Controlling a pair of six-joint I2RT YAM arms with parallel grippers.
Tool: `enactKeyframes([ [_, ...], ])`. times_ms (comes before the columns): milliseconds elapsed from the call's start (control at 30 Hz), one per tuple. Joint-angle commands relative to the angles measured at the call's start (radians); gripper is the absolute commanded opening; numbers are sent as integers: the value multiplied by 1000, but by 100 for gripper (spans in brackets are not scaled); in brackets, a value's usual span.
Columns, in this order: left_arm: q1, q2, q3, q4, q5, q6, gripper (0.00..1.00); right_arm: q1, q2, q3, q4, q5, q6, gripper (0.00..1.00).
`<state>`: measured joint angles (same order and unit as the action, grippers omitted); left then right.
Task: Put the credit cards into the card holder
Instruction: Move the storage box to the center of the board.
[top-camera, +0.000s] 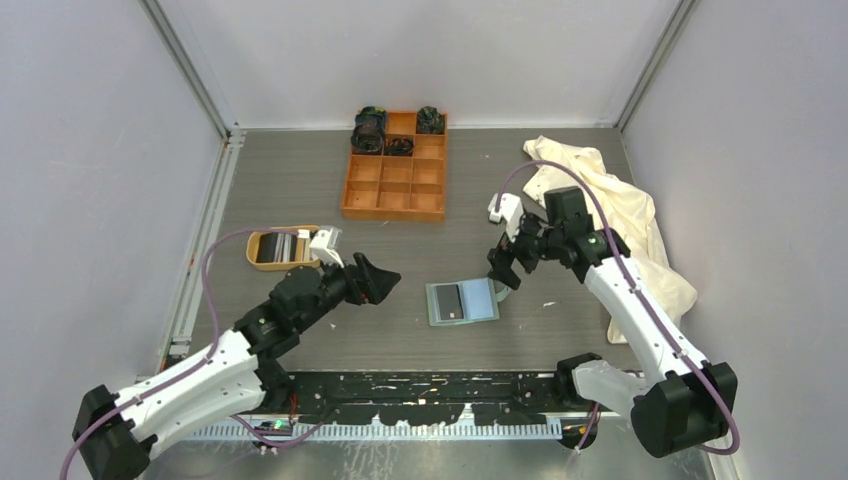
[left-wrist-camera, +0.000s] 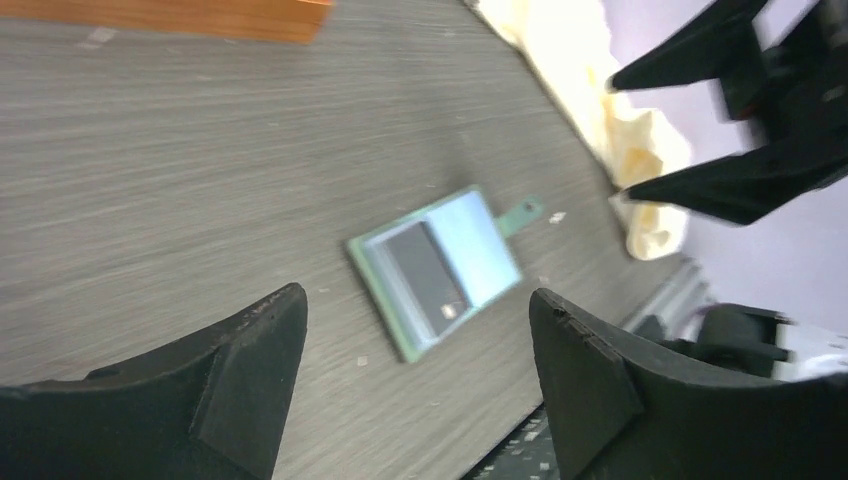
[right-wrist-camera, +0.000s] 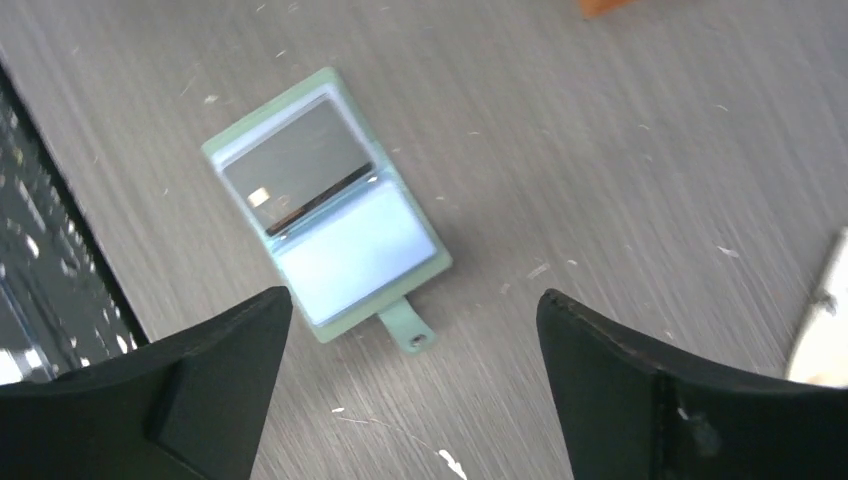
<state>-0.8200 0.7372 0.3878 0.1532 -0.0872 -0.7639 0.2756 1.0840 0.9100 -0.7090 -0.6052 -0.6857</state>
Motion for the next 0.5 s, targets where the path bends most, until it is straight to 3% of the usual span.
enactKeyframes([
  [0,33,-55,133,-357,-138,183,81,-49,-15,131,77,120,260,99],
  [67,53,-33,221,-485,-216,238,81,-57,11,202,70,129,385,99],
  [200,109,104,486,-722,-246,373,81,-59,92,314,16,-98,420,99],
  [300,161,242,666,-889,-273,508,81,-58,120,284,146,-196,524,99],
  [467,323,449,835,-1034,-261,707,83,-58,127,193,193,-245,565,99],
])
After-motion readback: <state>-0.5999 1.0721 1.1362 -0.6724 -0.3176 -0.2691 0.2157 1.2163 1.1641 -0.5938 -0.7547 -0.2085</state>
